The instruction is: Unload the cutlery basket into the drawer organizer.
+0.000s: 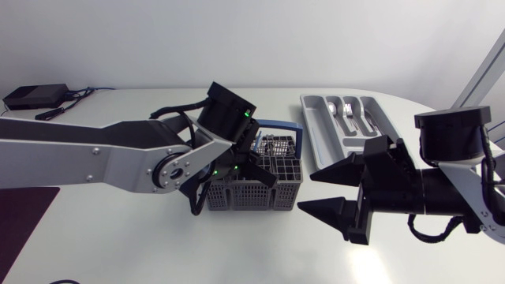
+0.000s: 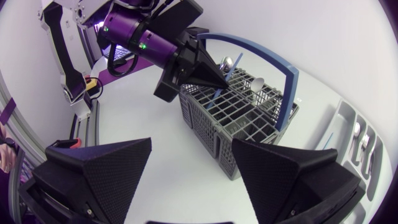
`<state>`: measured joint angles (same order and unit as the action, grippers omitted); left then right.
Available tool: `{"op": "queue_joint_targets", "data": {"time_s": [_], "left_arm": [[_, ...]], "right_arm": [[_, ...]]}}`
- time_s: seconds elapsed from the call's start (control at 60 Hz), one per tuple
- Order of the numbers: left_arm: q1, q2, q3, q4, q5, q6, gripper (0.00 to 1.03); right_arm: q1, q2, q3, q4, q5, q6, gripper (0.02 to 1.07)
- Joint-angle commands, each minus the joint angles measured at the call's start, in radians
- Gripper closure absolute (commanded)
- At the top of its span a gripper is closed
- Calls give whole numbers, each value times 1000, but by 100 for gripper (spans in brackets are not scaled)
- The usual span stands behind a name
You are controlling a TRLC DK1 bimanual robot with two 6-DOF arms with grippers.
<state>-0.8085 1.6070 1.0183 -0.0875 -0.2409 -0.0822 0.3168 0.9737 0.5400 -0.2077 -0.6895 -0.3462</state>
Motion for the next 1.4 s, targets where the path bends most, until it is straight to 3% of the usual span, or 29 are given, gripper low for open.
{"op": "queue_joint_targets", "data": {"time_s": [0.0,0.4,0.917,1.0,1.217,1.383], "left_arm": [[-8,-45,-9,2,5,1,94],[-3,-179,-35,5,20,30,94],[-27,-429,-63,35,29,44,94],[-21,-440,-55,31,101,25,93],[52,-348,0,-27,416,-36,93],[100,-283,40,-70,585,-59,93]], "right_arm": [[-10,16,2,10,-30,-51,14],[-24,57,32,4,-84,-97,14],[5,-109,63,-24,-82,7,14],[15,-122,84,-24,-84,35,14],[44,-29,149,-25,-139,98,14],[57,31,167,-24,-150,111,19]]}}
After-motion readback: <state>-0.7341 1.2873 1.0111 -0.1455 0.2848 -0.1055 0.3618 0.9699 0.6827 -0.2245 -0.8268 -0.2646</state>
